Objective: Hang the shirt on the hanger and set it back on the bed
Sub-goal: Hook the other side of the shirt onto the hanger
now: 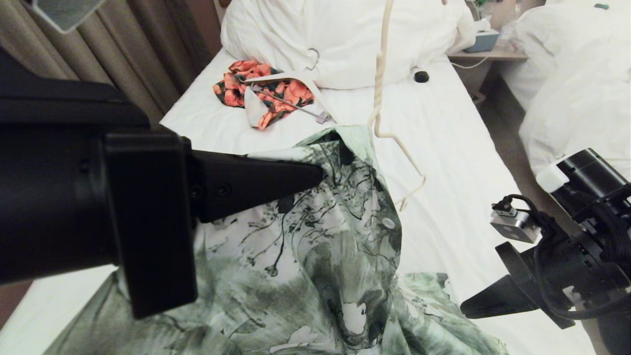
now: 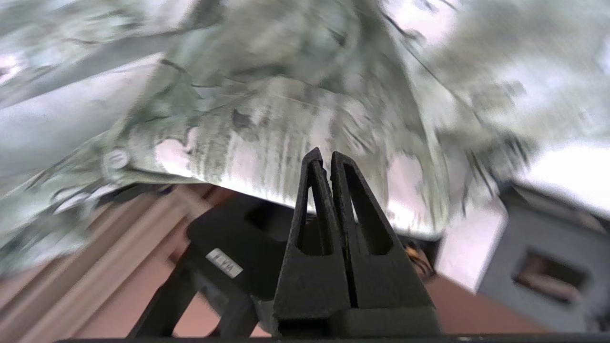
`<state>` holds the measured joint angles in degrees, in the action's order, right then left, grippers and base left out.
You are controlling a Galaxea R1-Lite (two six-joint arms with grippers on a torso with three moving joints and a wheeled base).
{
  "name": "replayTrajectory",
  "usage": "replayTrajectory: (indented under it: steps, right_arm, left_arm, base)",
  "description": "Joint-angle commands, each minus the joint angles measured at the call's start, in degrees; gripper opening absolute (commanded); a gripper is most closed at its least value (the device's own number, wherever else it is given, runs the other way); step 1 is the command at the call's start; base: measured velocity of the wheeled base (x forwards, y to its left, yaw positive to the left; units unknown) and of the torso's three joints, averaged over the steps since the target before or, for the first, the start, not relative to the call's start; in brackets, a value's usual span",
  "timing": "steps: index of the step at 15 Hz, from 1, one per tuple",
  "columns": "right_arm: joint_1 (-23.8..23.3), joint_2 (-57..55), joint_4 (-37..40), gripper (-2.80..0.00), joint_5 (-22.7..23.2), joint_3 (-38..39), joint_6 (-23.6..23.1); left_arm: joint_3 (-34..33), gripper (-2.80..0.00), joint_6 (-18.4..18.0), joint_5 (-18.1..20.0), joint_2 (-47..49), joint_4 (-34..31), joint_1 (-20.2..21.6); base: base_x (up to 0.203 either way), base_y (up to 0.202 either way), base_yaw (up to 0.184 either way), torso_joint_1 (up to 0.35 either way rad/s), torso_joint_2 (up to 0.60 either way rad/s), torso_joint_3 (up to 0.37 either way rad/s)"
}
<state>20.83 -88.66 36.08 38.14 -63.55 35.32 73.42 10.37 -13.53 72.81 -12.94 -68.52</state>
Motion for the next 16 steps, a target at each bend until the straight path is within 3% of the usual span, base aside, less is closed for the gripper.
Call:
replayTrajectory:
  steps: [1, 4, 10, 16]
  right_arm:
    - [-1.62, -0.77, -3.54, 0.00, 2.29, 2.43, -0.72]
    - [-1.99, -4.88, -6.13, 0.00, 3.82, 2.32, 0.22]
    - [-0.97, -7.76, -14.31, 0.00, 3.81, 1.52, 9.76]
    - [1.53, -11.22, -20.68, 0.00, 3.16, 1.72, 13.26]
  left_arm:
    - [0.32, -2.80, 0.01, -0.18, 0.31, -0.15, -0.03]
    - [0.32, -2.80, 0.01, -0.87, 0.16, -0.15, 0.01]
    - [0.58, -2.80, 0.01, -1.23, -0.13, -0.06, -0.03]
    - [1.41, -2.80, 0.01, -1.32, -0.04, 0.02, 0.06]
  base:
    - [0.000, 0.000, 0.000, 0.000, 0.00, 0.000]
    - [0.000, 0.000, 0.000, 0.000, 0.00, 0.000]
    - [0.000, 0.000, 0.000, 0.000, 0.00, 0.000]
    - [0.000, 0.000, 0.000, 0.000, 0.00, 0.000]
